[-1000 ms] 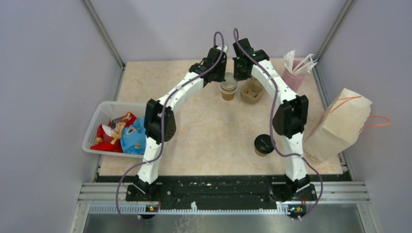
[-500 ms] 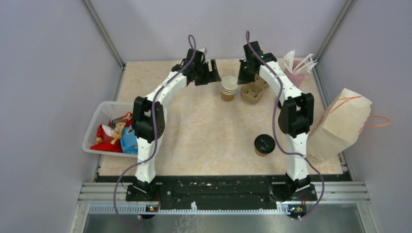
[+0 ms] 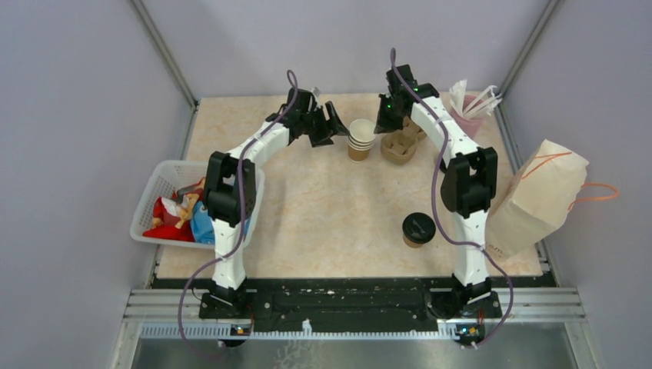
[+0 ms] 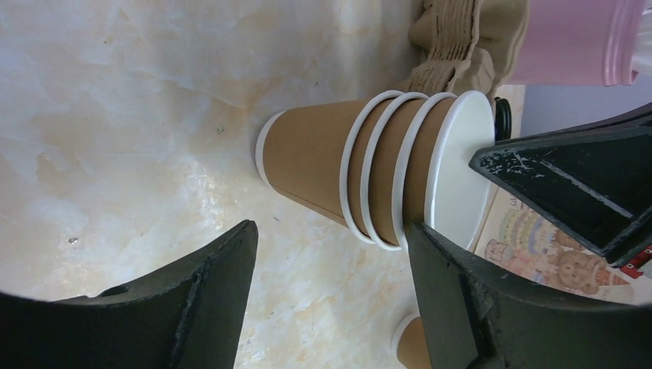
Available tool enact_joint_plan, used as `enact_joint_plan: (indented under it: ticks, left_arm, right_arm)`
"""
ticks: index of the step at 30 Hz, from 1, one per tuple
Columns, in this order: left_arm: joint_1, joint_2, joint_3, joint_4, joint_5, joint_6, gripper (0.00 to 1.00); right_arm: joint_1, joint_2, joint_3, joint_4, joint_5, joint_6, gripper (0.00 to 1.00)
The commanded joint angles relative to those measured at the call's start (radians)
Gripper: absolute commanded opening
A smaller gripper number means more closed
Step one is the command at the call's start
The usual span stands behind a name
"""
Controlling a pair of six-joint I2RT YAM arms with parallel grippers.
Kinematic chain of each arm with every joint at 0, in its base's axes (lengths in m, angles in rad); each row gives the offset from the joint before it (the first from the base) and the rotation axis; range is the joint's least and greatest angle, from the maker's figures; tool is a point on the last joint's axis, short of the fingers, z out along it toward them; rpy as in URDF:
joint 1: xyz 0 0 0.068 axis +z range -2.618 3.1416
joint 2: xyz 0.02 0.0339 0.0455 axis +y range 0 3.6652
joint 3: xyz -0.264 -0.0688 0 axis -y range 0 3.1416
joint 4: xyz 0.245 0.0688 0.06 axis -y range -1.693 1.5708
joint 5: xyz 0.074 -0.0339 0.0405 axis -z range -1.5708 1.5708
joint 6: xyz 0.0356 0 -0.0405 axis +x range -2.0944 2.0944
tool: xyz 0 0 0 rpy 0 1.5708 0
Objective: Pack the takeout coffee
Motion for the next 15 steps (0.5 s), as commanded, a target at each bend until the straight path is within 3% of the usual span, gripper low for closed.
enact_joint_plan:
  ticks: [1,15]
  left_arm:
    - [0.003,-0.018,0.01,0.1,0.062,-0.056,0.78]
    - [0.002,0.043,0.008,-0.064,-0.04,0.042,0.74]
  right_arm:
    - [0.006,-0.052,0.03,0.03,-0.024,0.007,0.0]
    - [0.004,-0.049,0.101,0.027,-0.072,0.072,0.0]
